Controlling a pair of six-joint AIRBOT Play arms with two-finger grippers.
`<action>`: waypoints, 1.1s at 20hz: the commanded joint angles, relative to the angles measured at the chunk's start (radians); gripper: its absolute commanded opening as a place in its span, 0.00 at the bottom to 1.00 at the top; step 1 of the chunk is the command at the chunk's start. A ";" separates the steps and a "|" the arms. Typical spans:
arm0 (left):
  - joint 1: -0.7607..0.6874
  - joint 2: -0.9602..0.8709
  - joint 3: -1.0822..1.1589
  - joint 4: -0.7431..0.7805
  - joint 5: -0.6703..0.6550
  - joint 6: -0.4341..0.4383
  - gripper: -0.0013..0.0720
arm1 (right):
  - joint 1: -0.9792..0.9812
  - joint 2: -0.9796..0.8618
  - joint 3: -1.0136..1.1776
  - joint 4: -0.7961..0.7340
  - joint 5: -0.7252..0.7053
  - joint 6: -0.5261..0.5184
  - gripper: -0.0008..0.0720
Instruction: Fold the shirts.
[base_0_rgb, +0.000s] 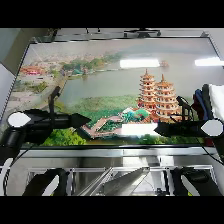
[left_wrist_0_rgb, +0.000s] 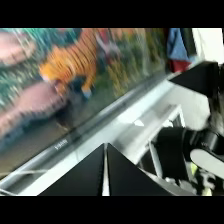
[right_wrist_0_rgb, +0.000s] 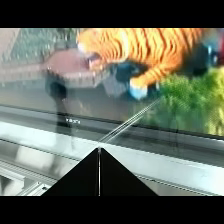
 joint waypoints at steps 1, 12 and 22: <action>0.158 -0.001 0.124 0.134 -0.048 -0.027 0.81 | 0.001 -0.001 0.000 0.001 0.000 0.000 0.04; 0.953 -0.265 0.347 0.473 -0.084 -0.118 0.99 | 0.001 -0.009 0.000 0.053 -0.011 0.000 0.04; 1.035 -0.638 0.308 0.494 -0.032 -0.087 0.98 | 0.001 -0.079 0.000 0.053 -0.036 0.000 0.04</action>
